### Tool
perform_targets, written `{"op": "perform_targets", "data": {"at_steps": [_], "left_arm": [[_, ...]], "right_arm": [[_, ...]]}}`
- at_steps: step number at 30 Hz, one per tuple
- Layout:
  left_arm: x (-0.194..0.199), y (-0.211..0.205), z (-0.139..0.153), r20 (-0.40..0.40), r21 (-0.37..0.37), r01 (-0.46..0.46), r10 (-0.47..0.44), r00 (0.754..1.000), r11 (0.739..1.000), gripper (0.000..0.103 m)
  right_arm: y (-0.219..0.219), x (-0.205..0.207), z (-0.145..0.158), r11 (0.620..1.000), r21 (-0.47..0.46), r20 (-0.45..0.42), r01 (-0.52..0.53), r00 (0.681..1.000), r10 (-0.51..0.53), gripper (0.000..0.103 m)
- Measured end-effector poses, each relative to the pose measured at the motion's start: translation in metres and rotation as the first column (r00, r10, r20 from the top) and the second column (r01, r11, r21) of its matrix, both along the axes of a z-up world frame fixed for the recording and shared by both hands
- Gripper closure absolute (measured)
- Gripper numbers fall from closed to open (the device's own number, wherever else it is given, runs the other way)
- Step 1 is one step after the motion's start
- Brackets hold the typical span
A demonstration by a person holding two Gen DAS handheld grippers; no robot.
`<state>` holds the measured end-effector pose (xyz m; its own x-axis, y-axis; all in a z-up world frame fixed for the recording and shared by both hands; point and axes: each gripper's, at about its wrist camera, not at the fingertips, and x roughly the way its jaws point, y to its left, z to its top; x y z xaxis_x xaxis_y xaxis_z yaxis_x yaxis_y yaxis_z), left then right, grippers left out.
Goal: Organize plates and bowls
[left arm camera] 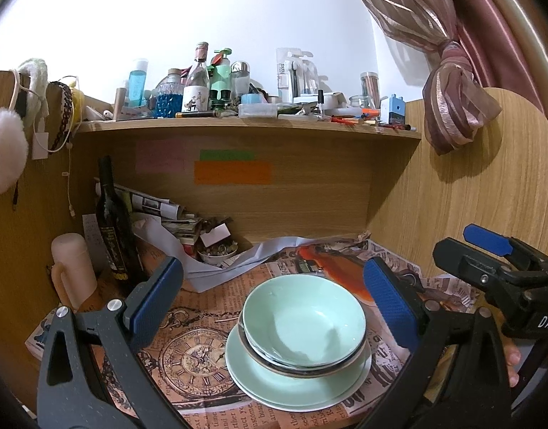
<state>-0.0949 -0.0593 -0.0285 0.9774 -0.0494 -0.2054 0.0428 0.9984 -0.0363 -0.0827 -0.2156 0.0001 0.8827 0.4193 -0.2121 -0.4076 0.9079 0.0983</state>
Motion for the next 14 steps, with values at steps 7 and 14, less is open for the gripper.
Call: {"op": "perform_targets", "data": {"at_steps": [7,14], "left_arm": [[0.0003,-0.0026,0.0006,0.003,0.001,0.000,0.000,1.000,1.000,0.000],[-0.0001,-0.0028,0.0004,0.006,-0.002,0.006,-0.006,1.000,1.000,0.000]], "right_arm": [[-0.0002,0.0026,-0.0019,1.000,-0.003,-0.006,0.000,1.000,0.000,0.000],[-0.0016,0.0076,-0.0046,1.000,-0.003,-0.016,-0.008,1.000,0.008,0.000]]}}
